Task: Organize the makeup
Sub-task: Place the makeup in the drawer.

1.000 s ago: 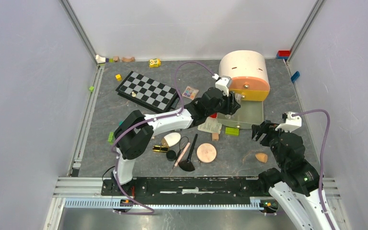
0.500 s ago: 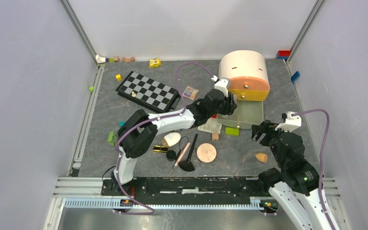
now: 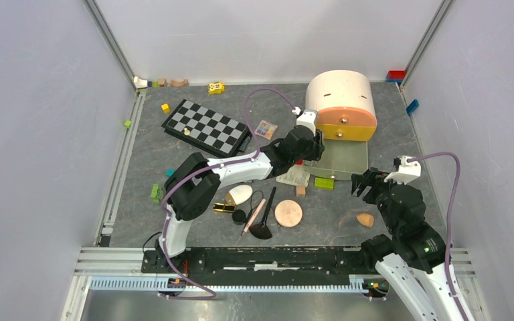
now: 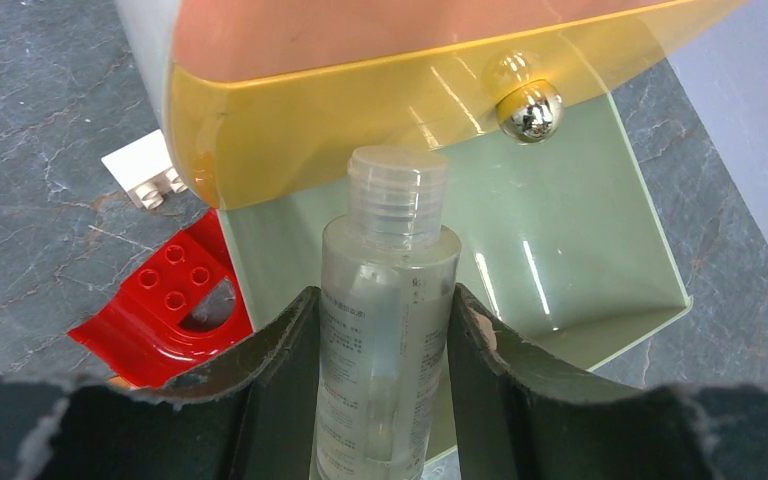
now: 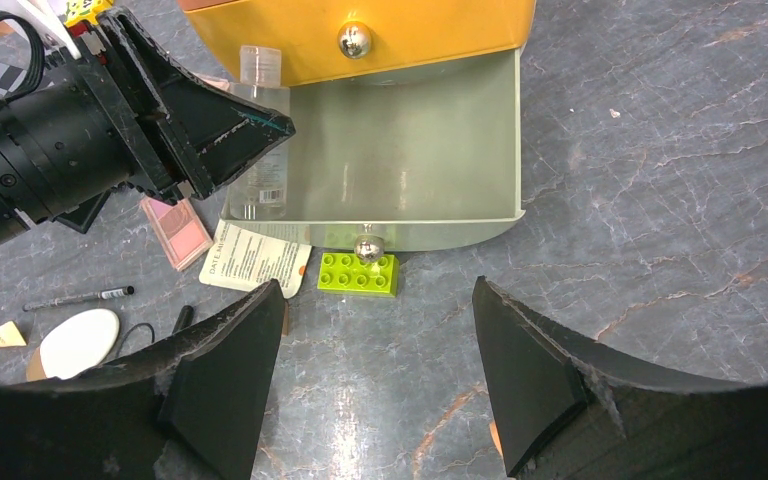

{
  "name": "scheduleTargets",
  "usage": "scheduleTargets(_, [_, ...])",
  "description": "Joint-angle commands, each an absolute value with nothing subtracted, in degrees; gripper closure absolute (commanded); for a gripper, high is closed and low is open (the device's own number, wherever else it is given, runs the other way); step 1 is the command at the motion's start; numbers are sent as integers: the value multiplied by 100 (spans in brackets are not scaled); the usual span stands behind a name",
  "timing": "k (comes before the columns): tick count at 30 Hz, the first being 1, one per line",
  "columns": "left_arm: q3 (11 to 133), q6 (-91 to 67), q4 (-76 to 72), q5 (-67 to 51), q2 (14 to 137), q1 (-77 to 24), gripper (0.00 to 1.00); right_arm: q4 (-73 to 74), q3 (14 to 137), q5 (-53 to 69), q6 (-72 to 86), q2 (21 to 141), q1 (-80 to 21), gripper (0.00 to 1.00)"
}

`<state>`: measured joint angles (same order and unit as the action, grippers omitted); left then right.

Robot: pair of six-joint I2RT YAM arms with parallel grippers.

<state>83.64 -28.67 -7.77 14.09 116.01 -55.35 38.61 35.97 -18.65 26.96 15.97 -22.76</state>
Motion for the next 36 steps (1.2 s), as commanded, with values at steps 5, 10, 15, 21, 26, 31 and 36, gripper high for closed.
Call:
scheduleTargets(5, [8500, -2848, -765, 1645, 11600, -5551, 63, 3712, 3586, -1897, 2672, 1556, -2294, 24])
scheduleTargets(10, [8451, -2839, -765, 1678, 11560, -5547, 56, 3687, 3568, -1881, 2684, 1549, -2289, 24])
scheduleTargets(15, [8439, -2839, -756, 1685, 11543, -5554, 43, 3688, 3560, -1866, 2683, 1543, -2294, 24])
scheduleTargets(21, [8420, -2839, -740, 1685, 11506, -5542, 35, 3682, 3536, -1866, 2683, 1533, -2299, 24])
scheduleTargets(26, [8438, -2795, -699, 1649, 11423, -5549, 32, 3682, 3531, -1870, 2687, 1523, -2289, 24])
scheduleTargets(31, [8503, -2715, -569, 1516, 11209, -5553, 30, 3679, 3507, -1895, 2688, 1512, -2293, 24])
scheduleTargets(36, [8493, -2589, -193, 1433, 10793, -5550, 28, 3657, 3447, -1889, 2697, 1510, -2293, 24])
